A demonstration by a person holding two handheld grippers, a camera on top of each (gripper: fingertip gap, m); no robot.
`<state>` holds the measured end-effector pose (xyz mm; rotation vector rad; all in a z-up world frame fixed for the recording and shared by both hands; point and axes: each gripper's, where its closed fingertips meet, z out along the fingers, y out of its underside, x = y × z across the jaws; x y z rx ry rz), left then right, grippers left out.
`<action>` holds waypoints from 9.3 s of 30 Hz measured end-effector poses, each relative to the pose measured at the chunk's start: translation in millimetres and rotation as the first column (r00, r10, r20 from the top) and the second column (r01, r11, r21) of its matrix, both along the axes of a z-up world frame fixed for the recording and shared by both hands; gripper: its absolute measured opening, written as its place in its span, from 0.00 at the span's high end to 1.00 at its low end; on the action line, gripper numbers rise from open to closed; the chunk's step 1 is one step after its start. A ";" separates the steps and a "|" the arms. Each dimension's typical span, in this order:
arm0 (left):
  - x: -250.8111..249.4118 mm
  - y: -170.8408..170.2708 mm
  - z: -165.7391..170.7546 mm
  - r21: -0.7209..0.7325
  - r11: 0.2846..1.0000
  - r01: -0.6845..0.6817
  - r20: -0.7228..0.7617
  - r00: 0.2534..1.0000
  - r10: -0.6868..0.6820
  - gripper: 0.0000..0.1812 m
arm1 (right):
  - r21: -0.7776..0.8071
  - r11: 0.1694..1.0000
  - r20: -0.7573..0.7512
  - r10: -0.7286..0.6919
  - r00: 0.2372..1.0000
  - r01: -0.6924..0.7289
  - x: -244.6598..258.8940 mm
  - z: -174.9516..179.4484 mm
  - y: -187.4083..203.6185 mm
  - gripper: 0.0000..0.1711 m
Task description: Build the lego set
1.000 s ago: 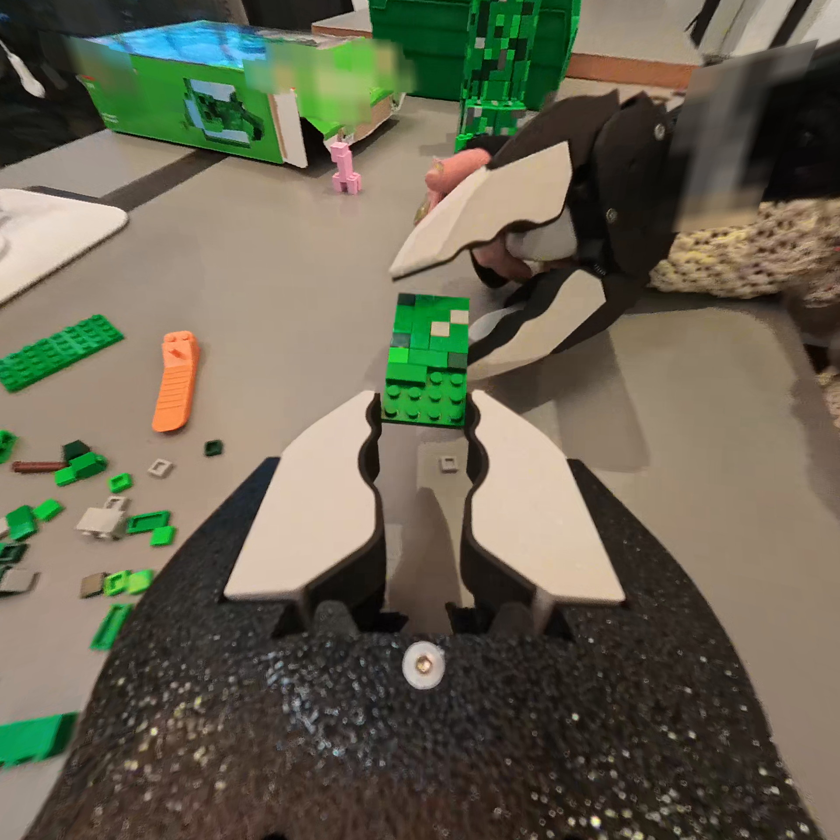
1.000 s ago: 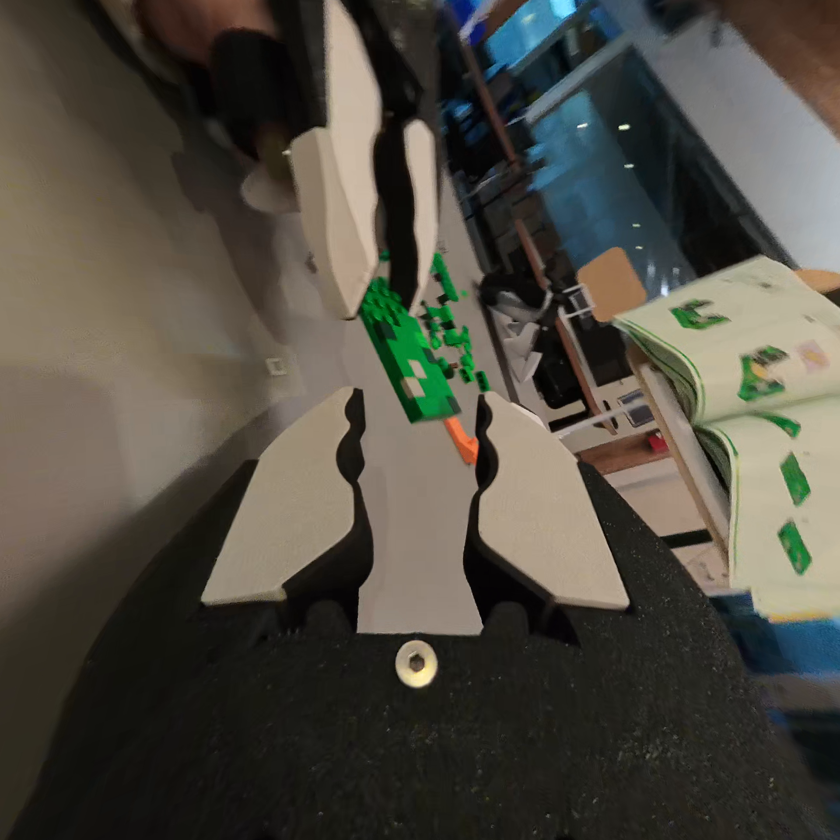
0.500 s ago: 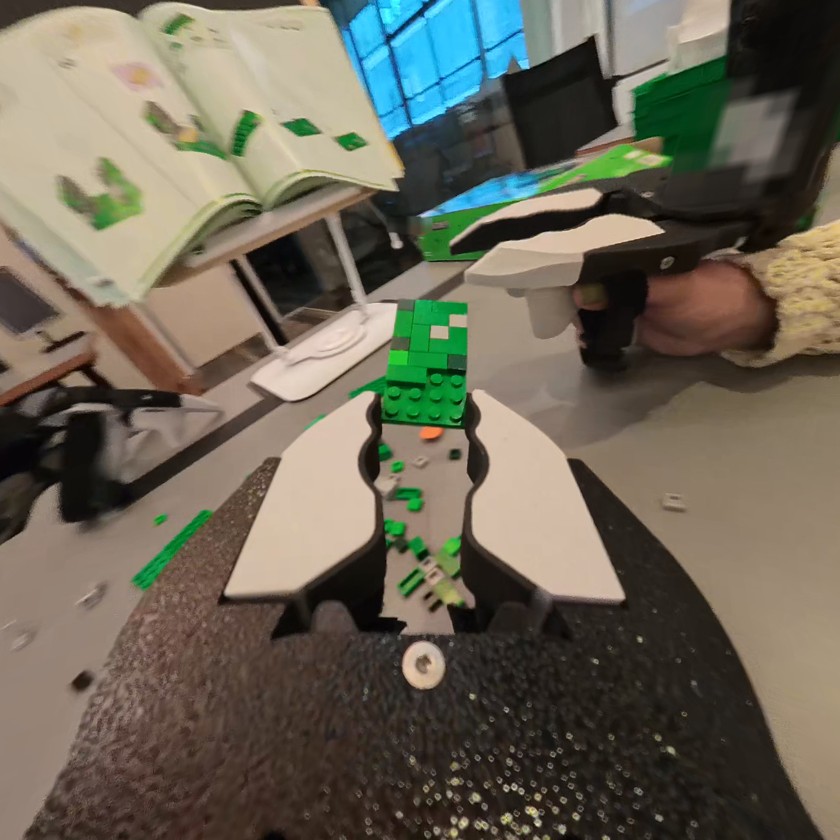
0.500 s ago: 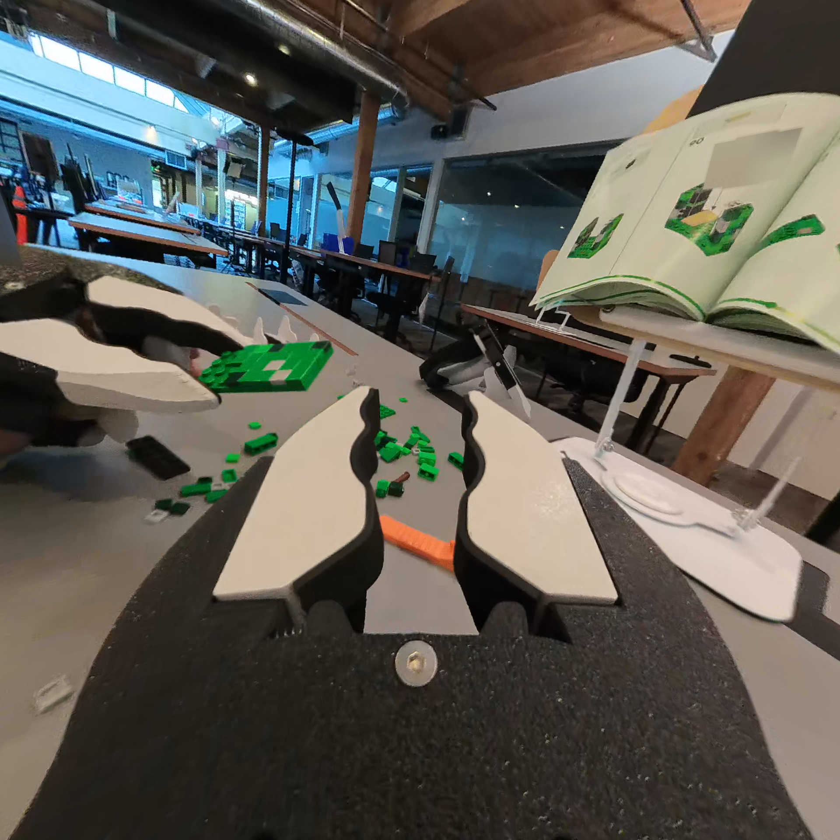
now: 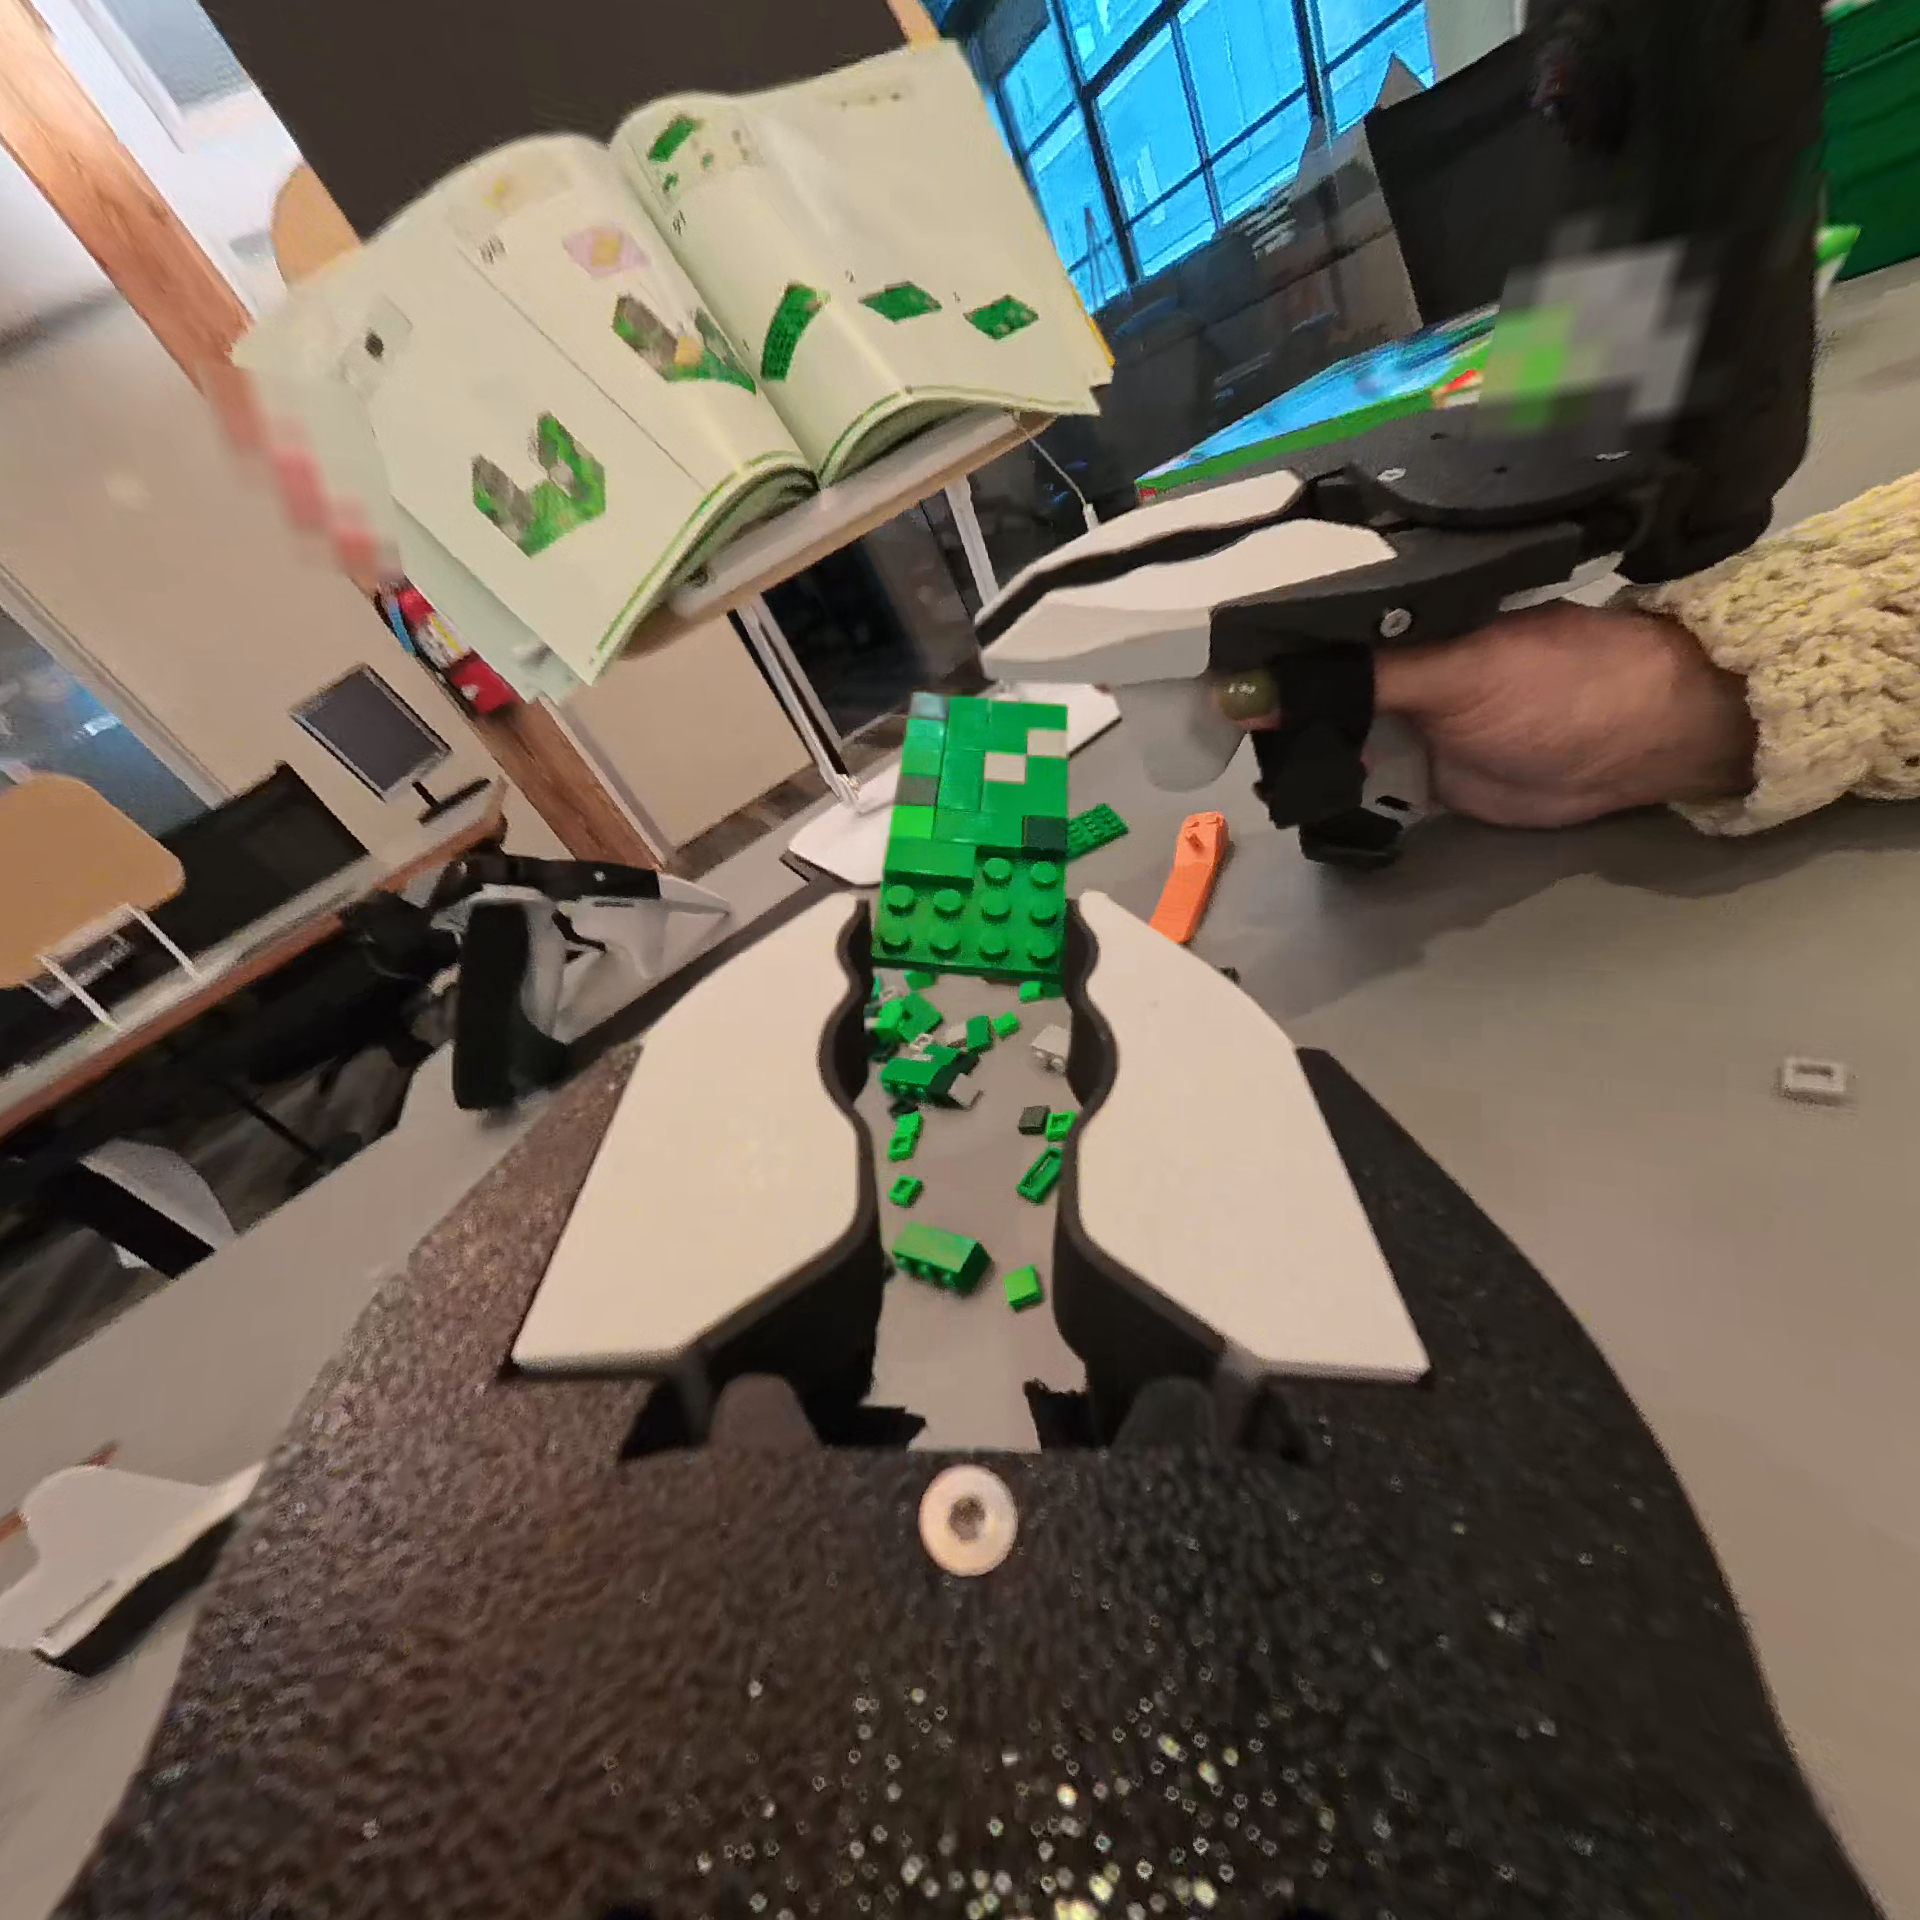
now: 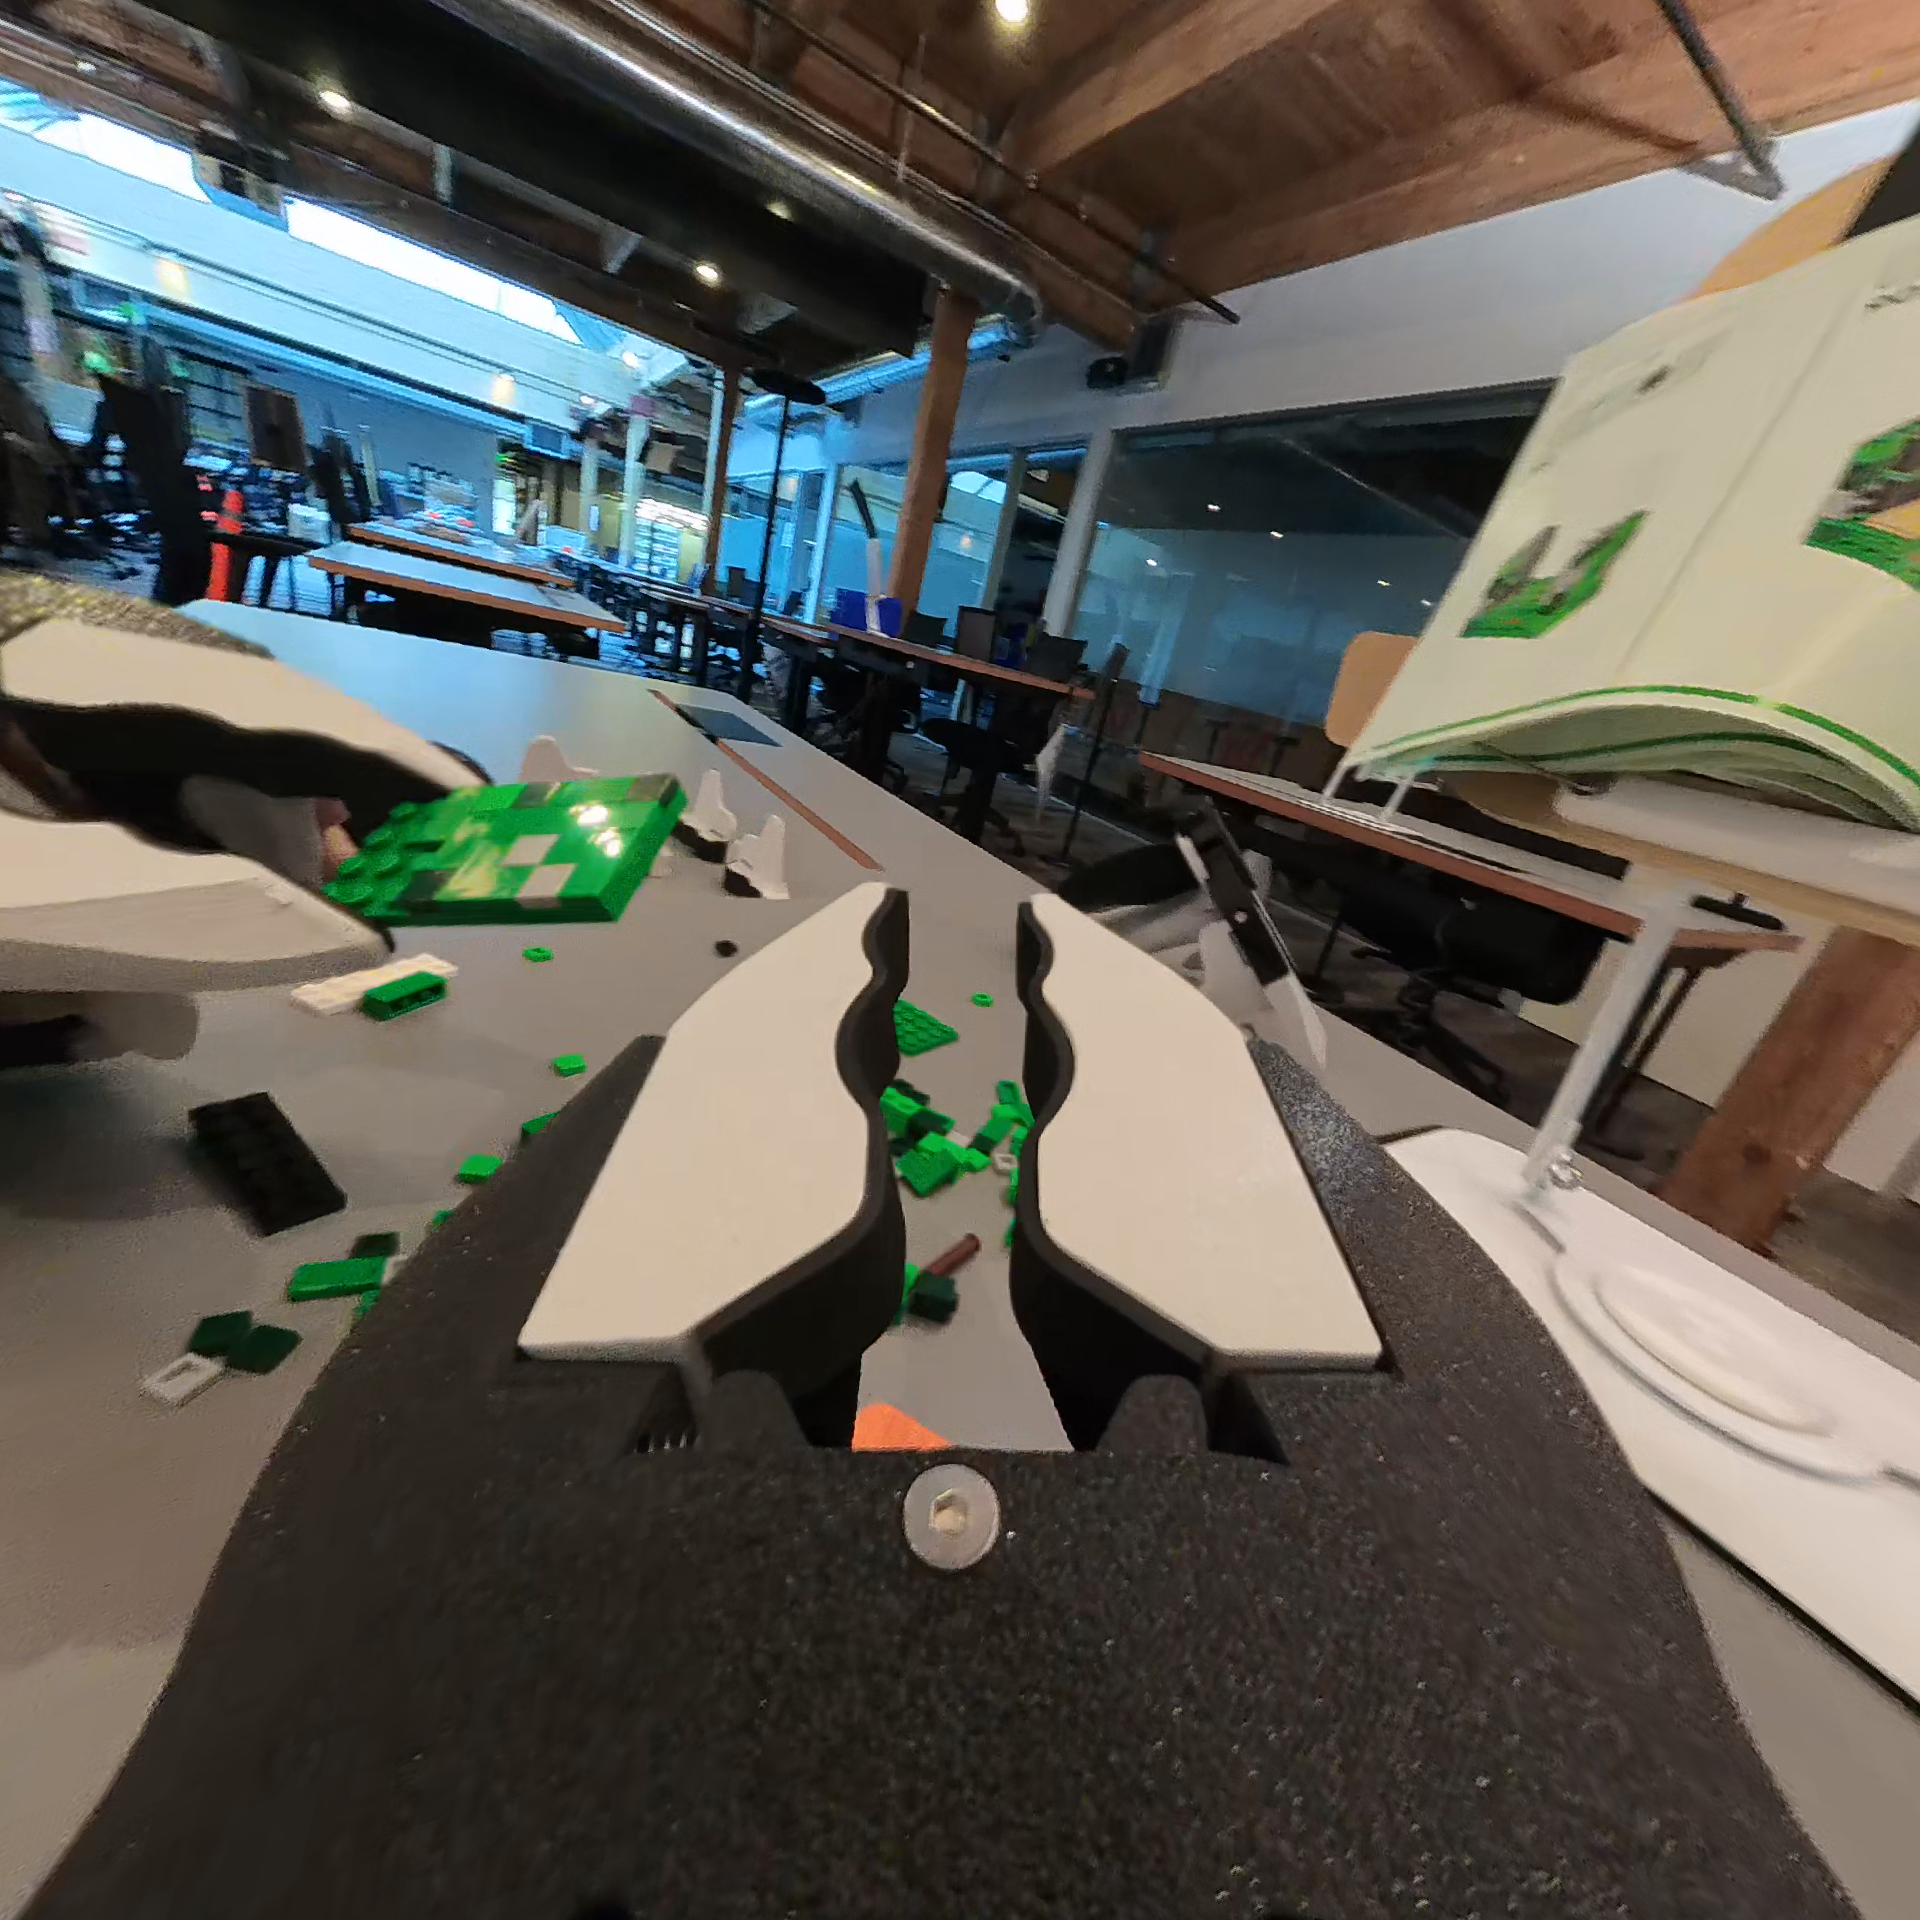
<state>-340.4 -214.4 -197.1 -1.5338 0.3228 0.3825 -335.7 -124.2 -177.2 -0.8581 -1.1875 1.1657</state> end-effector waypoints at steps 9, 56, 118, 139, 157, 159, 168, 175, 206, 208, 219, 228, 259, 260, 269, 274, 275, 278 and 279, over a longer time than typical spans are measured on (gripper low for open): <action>-5.8 0.3 -7.0 -0.041 0.999 -0.007 0.024 1.000 0.008 0.81 | -0.003 0.999 -0.011 0.051 0.999 -0.051 3.5 1.2 -4.1 0.94; -100.6 -27.9 -13.7 -0.084 0.942 -0.324 0.043 0.944 0.328 0.81 | -0.318 0.948 0.946 0.319 -0.061 0.034 3.1 -101.1 -54.2 0.91; 51.4 13.1 -36.1 -0.299 0.950 -0.091 0.276 0.945 0.177 0.81 | -0.017 0.992 0.880 0.073 0.469 -0.123 55.4 -47.2 -84.1 0.91; 124.6 -11.5 -47.2 -0.350 0.788 0.506 0.288 0.859 -0.423 0.81 | 0.240 0.545 0.849 0.283 0.445 -0.804 132.7 -44.3 -122.0 0.96; 125.2 -12.8 -46.1 -0.342 0.781 0.522 0.301 0.849 -0.435 0.81 | 0.281 0.547 0.927 0.056 0.370 -0.788 123.0 -62.6 -117.4 0.96; 124.6 -12.6 -45.7 -0.340 0.783 0.520 0.306 0.849 -0.431 0.81 | 0.286 0.587 0.926 0.033 0.376 -0.757 120.9 -61.5 -116.8 0.96; 123.5 -12.5 -44.5 -0.332 0.789 0.518 0.317 0.848 -0.424 0.81 | 0.255 0.663 0.933 0.023 0.360 -0.704 121.6 -61.0 -113.5 0.96; 121.9 -12.0 -43.5 -0.326 0.792 0.516 0.333 0.847 -0.415 0.81 | 0.266 0.684 0.922 0.024 0.386 -0.679 123.0 -57.6 -112.9 0.86; 111.9 -10.1 -32.2 -0.242 0.802 0.547 0.533 0.765 -0.361 0.81 | 0.970 0.196 0.186 -0.214 0.959 -0.145 103.9 -56.1 -114.4 0.95; 112.9 -10.7 -29.6 -0.220 0.799 0.559 0.549 0.748 -0.372 0.81 | 0.977 0.178 0.156 -0.211 0.965 -0.119 104.9 -52.6 -114.7 0.95; 118.4 -13.8 -13.3 -0.145 0.923 0.357 -0.105 0.922 -0.373 0.80 | 0.857 0.441 0.344 -0.106 0.933 -0.266 113.2 -53.1 -116.5 0.96; 127.2 -13.0 -27.4 -0.203 0.924 0.324 -0.301 0.877 -0.374 0.93 | 0.749 0.555 0.444 -0.017 0.896 -0.361 121.1 -52.8 -116.6 0.96; 141.8 -18.2 -21.8 -0.180 0.918 0.355 -0.403 0.824 -0.398 0.98 | 0.670 0.617 0.504 0.031 0.863 -0.413 130.1 -46.2 -119.6 0.96; 142.1 -17.7 -21.8 -0.177 0.918 0.354 -0.396 0.829 -0.396 0.98 | 0.673 0.615 0.502 0.028 0.865 -0.410 129.8 -46.4 -118.9 0.96; 132.1 -8.5 -7.1 -0.111 0.887 0.448 0.231 0.880 -0.415 0.69 | 0.935 0.320 0.187 -0.078 0.979 -0.154 128.5 -36.8 -113.5 0.96; 135.8 -6.3 -19.0 -0.179 0.851 0.495 0.363 0.837 -0.410 0.72 | 0.977 0.197 0.110 -0.117 0.987 -0.085 127.4 -37.7 -112.4 0.96; 137.0 -6.7 -19.4 -0.181 0.847 0.500 0.362 0.835 -0.415 0.75 | 0.981 0.179 0.101 -0.129 0.986 -0.077 126.8 -37.7 -110.8 0.96; 134.6 -6.6 -21.5 -0.198 0.851 0.486 0.348 0.847 -0.402 0.81 | 0.985 0.150 0.102 -0.142 0.985 -0.080 127.1 -39.5 -109.9 0.96; 133.4 -7.0 -21.2 -0.199 0.853 0.482 0.337 0.851 -0.402 0.82 | 0.985 0.153 0.096 -0.136 0.986 -0.075 126.5 -39.1 -110.9 0.96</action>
